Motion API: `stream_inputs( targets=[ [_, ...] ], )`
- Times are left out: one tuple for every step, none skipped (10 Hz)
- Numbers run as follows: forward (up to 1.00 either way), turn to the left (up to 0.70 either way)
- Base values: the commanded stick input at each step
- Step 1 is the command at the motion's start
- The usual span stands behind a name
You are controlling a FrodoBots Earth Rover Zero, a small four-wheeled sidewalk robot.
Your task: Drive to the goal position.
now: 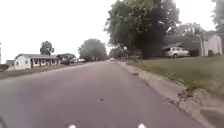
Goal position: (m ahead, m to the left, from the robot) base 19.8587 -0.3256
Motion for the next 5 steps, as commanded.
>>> stream_inputs(
  targets=[
    [1.0,-0.08],
    [1.0,-0.18],
    [1.0,-0.29],
    [1.0,-0.37],
    [1.0,-0.22]
  ],
)
